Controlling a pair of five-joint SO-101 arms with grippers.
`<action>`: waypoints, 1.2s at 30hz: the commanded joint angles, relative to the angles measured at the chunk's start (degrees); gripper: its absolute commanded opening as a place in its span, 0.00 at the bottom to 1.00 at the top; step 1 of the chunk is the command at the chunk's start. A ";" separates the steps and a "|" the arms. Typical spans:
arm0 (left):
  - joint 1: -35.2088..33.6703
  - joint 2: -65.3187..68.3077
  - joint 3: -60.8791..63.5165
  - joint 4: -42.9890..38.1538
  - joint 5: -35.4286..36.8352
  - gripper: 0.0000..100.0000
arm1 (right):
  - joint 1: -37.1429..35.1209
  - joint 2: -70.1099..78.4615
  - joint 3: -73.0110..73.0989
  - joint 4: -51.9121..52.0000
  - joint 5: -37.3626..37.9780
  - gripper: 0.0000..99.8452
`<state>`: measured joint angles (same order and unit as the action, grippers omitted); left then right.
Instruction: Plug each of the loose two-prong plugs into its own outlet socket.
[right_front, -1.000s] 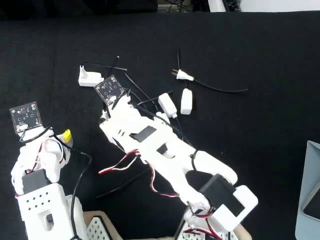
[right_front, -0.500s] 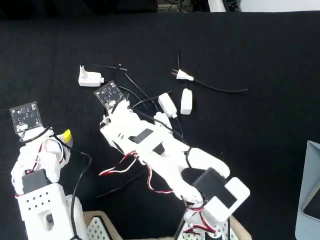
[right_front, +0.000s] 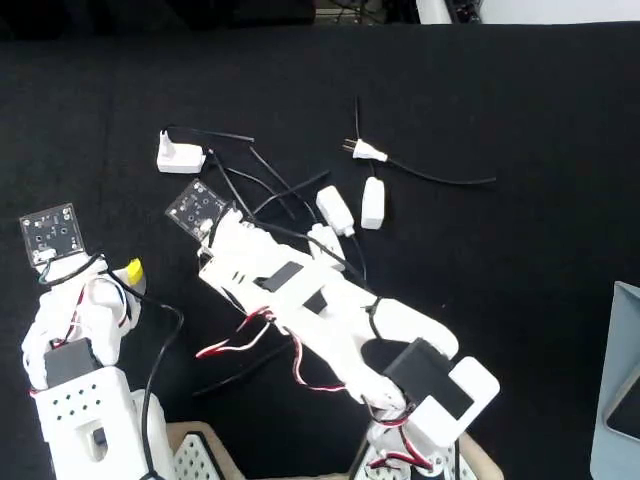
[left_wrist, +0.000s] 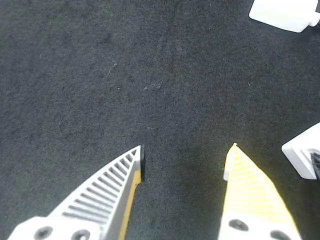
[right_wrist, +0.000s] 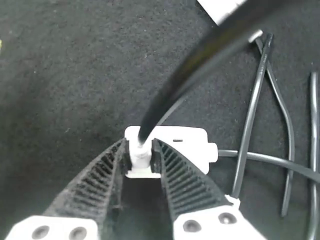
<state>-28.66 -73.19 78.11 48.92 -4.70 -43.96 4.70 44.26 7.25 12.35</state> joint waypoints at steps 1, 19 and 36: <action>-0.75 -0.79 0.31 -1.05 0.26 0.27 | 0.18 -1.80 -1.89 -2.11 1.41 0.01; -0.92 -0.79 0.40 -0.88 0.26 0.27 | 7.74 21.41 -32.48 -10.20 1.23 0.20; -0.92 -0.79 0.48 -0.79 0.00 0.27 | 6.95 0.75 -33.71 36.22 -9.93 0.22</action>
<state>-29.10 -73.19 78.99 48.92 -4.70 -39.30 12.18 13.85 32.13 6.81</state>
